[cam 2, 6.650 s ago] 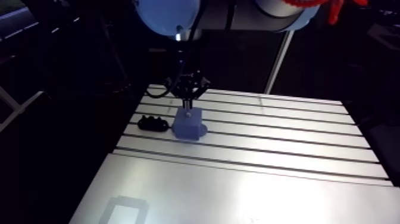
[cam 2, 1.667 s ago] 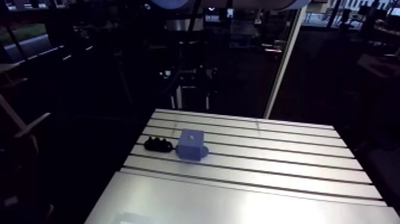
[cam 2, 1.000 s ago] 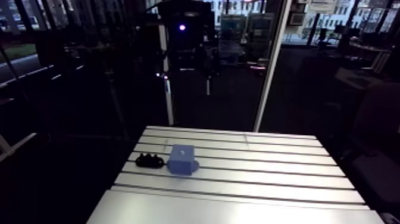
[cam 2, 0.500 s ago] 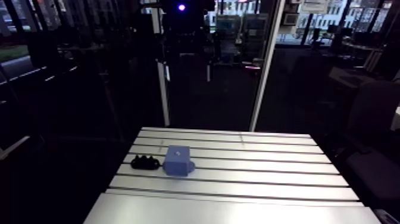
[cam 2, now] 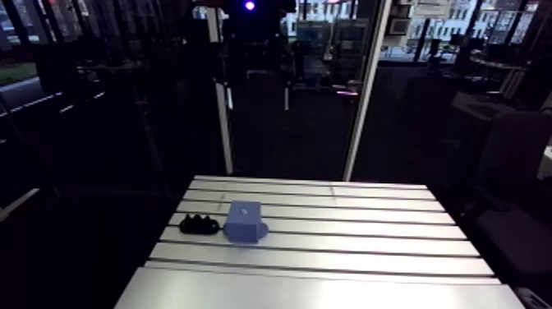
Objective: Pick up the M10 bolt and insert it into the hex recess until seated.
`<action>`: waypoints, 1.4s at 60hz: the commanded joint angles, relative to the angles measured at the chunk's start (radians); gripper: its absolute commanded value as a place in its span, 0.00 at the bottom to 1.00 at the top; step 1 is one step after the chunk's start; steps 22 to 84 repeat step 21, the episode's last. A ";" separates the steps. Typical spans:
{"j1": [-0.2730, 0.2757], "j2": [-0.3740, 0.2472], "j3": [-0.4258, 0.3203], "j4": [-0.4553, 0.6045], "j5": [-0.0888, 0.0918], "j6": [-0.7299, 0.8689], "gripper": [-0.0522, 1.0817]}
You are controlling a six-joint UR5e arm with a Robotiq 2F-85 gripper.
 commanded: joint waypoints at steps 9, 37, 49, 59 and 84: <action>0.002 -0.003 0.023 -0.002 0.010 0.000 0.06; 0.000 0.000 0.025 -0.002 0.010 0.000 0.06; 0.000 0.000 0.025 -0.002 0.010 0.000 0.06; 0.000 0.000 0.025 -0.002 0.010 0.000 0.06; 0.000 0.000 0.025 -0.002 0.010 0.000 0.06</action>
